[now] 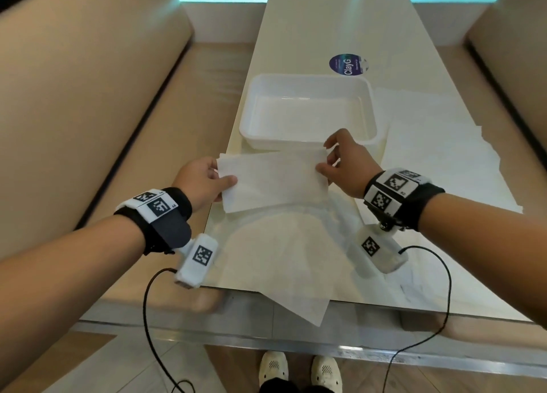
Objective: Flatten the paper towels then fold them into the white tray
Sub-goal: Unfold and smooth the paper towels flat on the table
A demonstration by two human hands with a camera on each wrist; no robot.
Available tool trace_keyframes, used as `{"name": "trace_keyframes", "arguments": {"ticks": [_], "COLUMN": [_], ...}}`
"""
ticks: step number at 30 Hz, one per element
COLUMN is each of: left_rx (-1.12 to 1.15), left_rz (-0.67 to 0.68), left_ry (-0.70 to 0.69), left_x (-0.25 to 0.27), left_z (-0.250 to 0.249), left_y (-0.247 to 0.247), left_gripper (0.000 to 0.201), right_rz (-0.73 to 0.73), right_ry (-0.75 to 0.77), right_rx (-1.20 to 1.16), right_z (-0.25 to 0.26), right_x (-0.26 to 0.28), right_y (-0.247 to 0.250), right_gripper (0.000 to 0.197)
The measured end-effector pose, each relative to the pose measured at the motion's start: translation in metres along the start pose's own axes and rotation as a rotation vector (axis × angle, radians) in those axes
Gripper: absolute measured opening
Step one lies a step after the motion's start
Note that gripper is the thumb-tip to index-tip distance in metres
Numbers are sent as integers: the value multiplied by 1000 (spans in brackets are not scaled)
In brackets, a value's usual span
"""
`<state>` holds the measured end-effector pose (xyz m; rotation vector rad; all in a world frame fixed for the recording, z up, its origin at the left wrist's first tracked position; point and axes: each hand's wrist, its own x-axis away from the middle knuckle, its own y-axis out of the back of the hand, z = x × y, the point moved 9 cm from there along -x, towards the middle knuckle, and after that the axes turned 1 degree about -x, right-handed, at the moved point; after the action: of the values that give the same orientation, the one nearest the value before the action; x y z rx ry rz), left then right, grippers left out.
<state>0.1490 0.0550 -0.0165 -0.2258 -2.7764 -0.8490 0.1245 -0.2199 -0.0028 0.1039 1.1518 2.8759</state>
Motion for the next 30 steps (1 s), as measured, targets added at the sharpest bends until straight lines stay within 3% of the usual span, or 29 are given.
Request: {"name": "trace_keyframes", "arguments": {"ticks": [4,10,14,17,23,26,30], "left_rx": [-83,-269,-400,-565,-572,-677,-875], "left_rz": [-61,-129,-120,-37,0,145,284], "left_ry": [16,-16,-22,-31,-127,-291,-306], "left_x": [-23,-45,-48,-46,-34,-27,-29], "left_z": [10,13,13,13,4,-7,-2], "left_y": [2,1,2,-2,-11,-37,-62], "left_gripper": [35,36,35,37,28,29,46], "right_rz": [19,33,58,180,580,764,786], "right_ry": [-56,-77,-53,-5,278,393,455], "right_rx": [83,271,322,391,564,583,627], "right_z": [-5,-9,-6,-1,3,-8,-16], "right_x": [-19,-33,-29,-10,77,120,140], "right_y": [-10,-20,-19,-23,-55,-76,-77], "right_gripper": [34,37,27,25,34,56,83]}}
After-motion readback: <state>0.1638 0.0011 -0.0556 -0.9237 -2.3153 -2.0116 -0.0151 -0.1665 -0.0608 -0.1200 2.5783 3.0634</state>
